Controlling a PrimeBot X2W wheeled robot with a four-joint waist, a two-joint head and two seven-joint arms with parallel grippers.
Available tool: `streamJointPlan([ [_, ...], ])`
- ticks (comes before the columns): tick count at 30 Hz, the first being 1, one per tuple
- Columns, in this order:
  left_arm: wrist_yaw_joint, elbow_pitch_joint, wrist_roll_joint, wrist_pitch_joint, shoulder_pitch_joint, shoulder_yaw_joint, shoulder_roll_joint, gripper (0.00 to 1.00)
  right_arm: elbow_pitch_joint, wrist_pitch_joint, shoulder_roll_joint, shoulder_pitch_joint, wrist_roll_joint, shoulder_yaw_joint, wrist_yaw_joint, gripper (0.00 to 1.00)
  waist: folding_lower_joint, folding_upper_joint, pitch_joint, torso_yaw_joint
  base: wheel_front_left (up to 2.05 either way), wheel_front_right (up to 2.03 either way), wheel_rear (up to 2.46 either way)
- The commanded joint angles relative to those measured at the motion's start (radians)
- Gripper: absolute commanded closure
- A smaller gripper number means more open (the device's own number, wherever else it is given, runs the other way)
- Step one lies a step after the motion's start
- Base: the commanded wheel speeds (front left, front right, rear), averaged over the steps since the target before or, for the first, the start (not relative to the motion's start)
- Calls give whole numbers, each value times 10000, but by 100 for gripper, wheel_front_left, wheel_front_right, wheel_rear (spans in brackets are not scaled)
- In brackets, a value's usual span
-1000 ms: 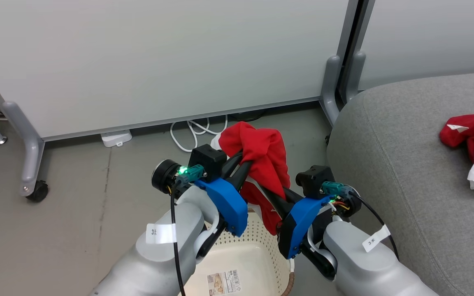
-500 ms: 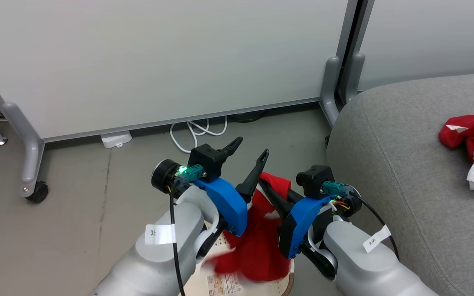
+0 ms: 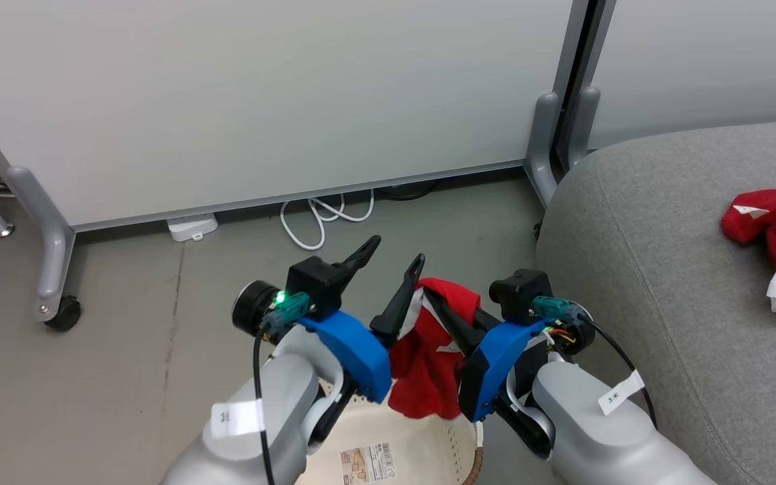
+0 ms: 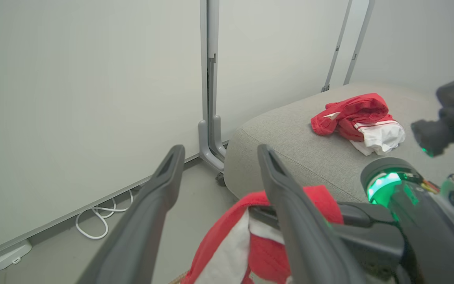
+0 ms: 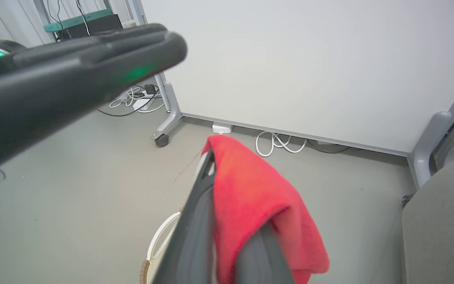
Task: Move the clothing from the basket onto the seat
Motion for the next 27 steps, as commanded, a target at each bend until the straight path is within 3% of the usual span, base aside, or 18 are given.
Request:
streamJointPlan([
  [1,106,-296,175,-47,343,233,148,0,-91,-56,-65,179,-34,-67,1,100,0,-1,0,5,0,0,0],
  [12,153,-2497,1540,-46,2577,1962,816,0,-421,-55,-206,372,-332,-451,1,100,0,-1,41,48,0,0,0],
  [27,58,-3880,3169,-46,4750,4213,703,0,-634,-55,-234,539,-674,-825,1,100,0,-1,134,93,0,0,0],
])
